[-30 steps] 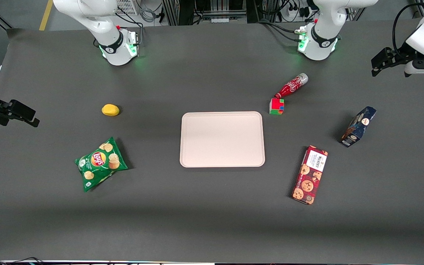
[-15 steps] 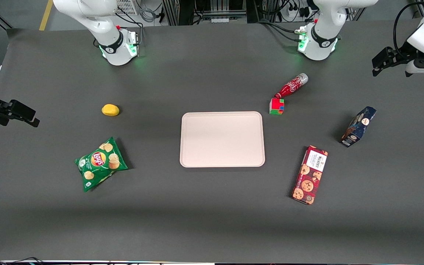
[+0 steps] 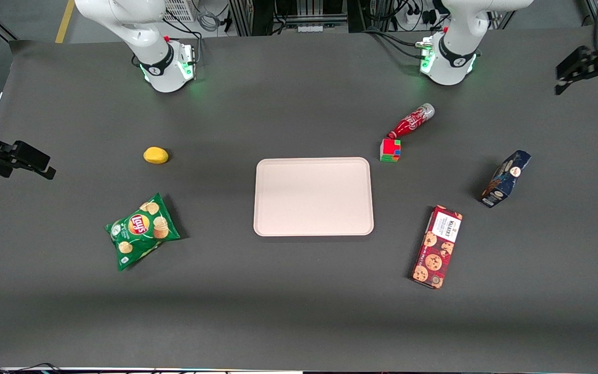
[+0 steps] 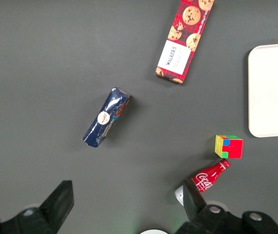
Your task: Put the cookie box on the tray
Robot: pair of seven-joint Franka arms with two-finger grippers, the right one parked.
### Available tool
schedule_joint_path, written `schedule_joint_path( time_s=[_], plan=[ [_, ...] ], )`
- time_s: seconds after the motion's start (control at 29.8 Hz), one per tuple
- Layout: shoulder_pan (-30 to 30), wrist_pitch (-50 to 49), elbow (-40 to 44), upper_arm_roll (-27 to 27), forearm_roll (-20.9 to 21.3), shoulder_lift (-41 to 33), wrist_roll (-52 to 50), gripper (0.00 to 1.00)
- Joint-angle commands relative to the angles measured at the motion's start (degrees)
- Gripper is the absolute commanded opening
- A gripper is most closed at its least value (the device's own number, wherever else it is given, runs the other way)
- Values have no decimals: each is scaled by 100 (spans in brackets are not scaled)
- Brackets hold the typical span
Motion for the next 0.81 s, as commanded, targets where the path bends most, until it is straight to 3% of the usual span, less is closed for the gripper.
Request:
schedule_joint_path(
  time_s=[0.0, 0.3, 0.77],
  plan=[
    [-24, -185, 170, 113, 179, 349, 973, 100],
    [-6, 359, -295, 315, 161, 1430, 2318, 100],
    [3, 2275, -884, 341, 56, 2617, 2530, 100]
  ],
)
